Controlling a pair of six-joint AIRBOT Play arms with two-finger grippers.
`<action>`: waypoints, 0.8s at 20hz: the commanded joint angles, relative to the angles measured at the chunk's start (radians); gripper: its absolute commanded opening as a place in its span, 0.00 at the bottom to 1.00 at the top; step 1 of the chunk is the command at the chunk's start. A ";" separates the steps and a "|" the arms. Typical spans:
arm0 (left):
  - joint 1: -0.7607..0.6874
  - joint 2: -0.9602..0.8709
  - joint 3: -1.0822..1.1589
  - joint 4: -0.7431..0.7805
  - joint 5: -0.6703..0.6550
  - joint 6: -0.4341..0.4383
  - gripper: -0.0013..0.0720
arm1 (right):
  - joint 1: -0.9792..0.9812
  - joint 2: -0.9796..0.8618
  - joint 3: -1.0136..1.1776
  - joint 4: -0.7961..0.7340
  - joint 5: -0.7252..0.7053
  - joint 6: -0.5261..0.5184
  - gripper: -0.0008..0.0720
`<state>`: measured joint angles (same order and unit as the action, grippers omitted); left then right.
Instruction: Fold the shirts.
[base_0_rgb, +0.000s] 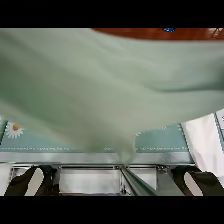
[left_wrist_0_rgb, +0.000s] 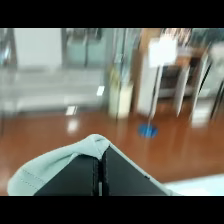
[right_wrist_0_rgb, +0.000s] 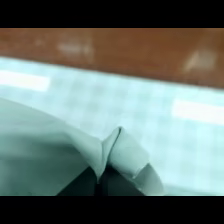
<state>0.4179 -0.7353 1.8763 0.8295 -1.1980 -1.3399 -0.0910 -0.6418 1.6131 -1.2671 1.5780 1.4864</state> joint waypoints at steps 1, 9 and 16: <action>-0.163 0.005 -0.134 0.229 -0.062 -0.061 0.04 | 0.000 0.078 -0.327 0.092 0.022 0.024 0.04; -0.281 -0.402 -0.491 0.133 0.185 -0.068 0.04 | -0.002 -0.126 -0.903 0.073 -0.401 -0.002 0.04; -0.293 -0.791 -0.386 -0.044 0.149 -0.071 0.50 | -0.002 -0.733 -0.648 0.201 -0.620 -0.024 0.12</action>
<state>0.1349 -1.4006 1.4742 0.8375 -1.0233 -1.4090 -0.0921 -1.1584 0.8650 -1.1145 1.0405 1.4628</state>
